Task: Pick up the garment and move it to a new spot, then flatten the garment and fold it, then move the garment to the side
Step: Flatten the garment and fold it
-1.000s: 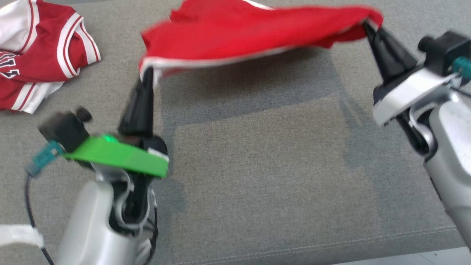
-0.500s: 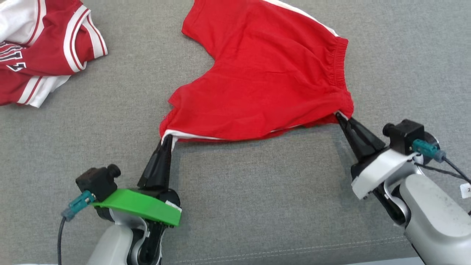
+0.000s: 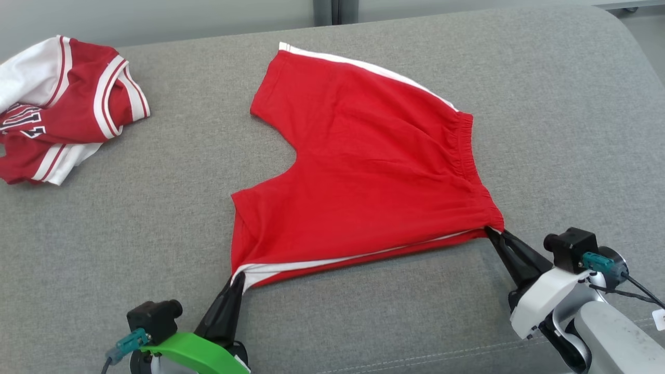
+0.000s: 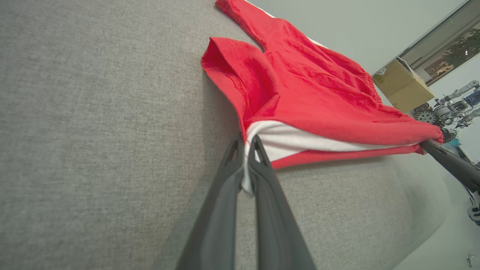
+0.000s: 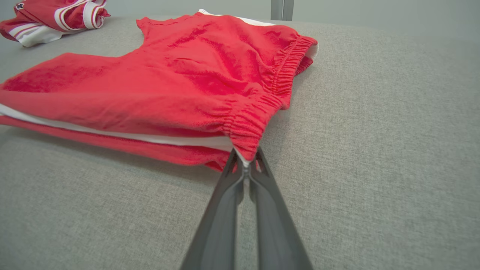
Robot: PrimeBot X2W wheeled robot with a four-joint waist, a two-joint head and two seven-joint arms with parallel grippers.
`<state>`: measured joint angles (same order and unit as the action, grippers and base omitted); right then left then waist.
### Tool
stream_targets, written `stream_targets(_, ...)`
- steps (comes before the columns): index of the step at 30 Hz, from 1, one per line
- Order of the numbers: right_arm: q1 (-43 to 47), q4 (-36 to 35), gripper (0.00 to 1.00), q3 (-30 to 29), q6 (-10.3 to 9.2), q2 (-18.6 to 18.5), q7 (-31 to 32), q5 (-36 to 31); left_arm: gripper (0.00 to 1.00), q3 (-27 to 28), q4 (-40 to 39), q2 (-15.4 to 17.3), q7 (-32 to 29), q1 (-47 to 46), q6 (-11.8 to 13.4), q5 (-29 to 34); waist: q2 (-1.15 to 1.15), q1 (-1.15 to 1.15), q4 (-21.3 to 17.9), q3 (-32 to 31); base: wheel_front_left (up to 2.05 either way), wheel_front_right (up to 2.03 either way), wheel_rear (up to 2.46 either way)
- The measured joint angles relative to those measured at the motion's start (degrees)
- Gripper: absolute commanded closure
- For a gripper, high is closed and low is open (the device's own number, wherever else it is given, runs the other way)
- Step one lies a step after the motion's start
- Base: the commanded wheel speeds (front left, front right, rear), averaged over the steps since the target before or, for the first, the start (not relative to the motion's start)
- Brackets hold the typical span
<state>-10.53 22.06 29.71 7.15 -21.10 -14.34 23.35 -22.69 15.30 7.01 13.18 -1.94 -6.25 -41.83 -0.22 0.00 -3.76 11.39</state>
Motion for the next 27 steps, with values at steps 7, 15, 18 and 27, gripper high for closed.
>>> stream_targets(7,3.21,1.36,1.0,0.68,0.0,-0.33,0.0,1.11,1.0,-2.44,2.68,0.07,-0.53,1.88,-0.37,-0.01,0.0,0.0,-0.72,-2.29,0.0,0.0,0.0)
stream_targets(15,3.42,2.01,0.78,0.68,0.0,0.35,0.0,1.38,1.0,-3.41,4.91,-0.12,-0.53,1.85,-0.56,0.07,0.0,0.0,-0.71,-2.53,0.0,0.0,0.0)
stream_targets(18,3.42,2.0,0.62,0.58,0.0,0.82,0.0,1.34,0.61,-3.58,5.68,-0.11,-0.53,1.81,-0.56,0.55,0.0,0.0,-0.78,-2.63,0.0,0.0,0.0)
stream_targets(27,5.84,1.12,0.0,-2.52,0.0,0.83,0.0,0.85,0.0,-3.19,6.28,0.19,-0.51,1.82,-0.56,0.69,0.0,0.0,-1.09,-2.91,0.0,0.0,0.0)
